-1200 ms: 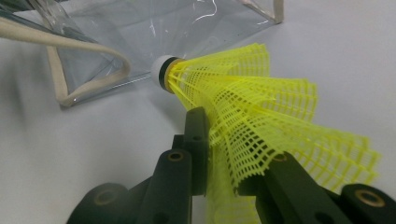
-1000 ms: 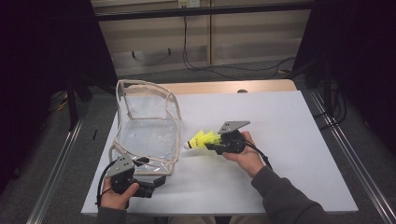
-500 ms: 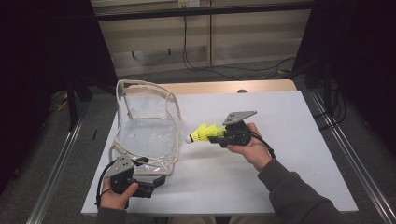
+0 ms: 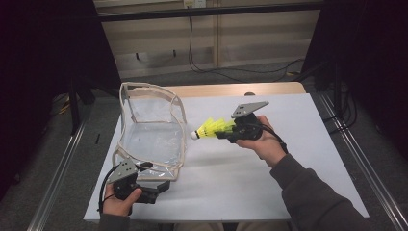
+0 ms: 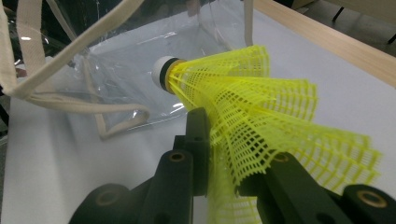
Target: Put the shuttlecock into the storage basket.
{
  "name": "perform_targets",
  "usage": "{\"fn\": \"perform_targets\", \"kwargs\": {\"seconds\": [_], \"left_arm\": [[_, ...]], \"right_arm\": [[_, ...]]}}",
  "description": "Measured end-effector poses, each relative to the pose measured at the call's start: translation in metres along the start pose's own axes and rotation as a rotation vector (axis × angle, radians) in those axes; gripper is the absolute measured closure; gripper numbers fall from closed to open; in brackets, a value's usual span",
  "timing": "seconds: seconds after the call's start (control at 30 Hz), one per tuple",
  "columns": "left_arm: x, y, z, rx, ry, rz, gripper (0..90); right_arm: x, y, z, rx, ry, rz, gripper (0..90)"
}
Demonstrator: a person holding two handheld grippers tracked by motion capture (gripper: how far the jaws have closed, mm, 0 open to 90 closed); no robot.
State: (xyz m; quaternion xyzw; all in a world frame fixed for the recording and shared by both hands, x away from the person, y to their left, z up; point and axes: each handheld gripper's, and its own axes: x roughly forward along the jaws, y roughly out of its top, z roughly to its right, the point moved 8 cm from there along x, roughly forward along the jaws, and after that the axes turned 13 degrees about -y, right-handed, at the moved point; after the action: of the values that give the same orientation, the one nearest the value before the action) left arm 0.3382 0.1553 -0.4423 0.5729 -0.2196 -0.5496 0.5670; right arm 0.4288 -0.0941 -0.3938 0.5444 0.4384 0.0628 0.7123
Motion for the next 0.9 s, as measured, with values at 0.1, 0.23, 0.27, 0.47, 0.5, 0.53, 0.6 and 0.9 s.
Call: {"fn": "perform_targets", "kwargs": {"seconds": [0.1,0.23,0.27,0.47,0.5,0.53,0.6,0.9], "left_arm": [[0.000,0.000,0.000,0.002,-0.001,0.000,3.4],[-0.001,0.001,0.000,0.002,-0.001,0.005,3.4],[-0.001,0.001,0.000,0.002,-0.002,0.004,3.4],[-0.001,0.000,-0.001,-0.003,0.001,0.004,3.4],[-0.001,0.001,-0.001,-0.002,0.002,0.005,3.4],[-0.001,0.001,-0.001,-0.002,0.001,0.005,3.4],[-0.001,0.000,-0.001,-0.002,0.004,0.008,3.4],[-0.002,0.000,-0.002,-0.006,0.003,0.006,3.4]], "right_arm": [[-0.003,0.006,0.001,-0.003,0.003,-0.004,79.9],[-0.007,0.015,0.003,-0.016,-0.006,-0.002,79.9],[-0.009,0.018,0.003,-0.018,-0.003,-0.002,80.0],[-0.013,0.030,0.001,-0.031,-0.005,-0.003,79.9],[-0.014,0.032,0.001,-0.034,-0.006,0.000,79.9],[-0.014,0.034,0.000,-0.036,-0.005,0.000,79.9],[-0.015,0.037,0.000,-0.040,-0.005,0.001,79.9],[-0.018,0.051,0.000,-0.042,-0.002,0.003,79.9]]}}
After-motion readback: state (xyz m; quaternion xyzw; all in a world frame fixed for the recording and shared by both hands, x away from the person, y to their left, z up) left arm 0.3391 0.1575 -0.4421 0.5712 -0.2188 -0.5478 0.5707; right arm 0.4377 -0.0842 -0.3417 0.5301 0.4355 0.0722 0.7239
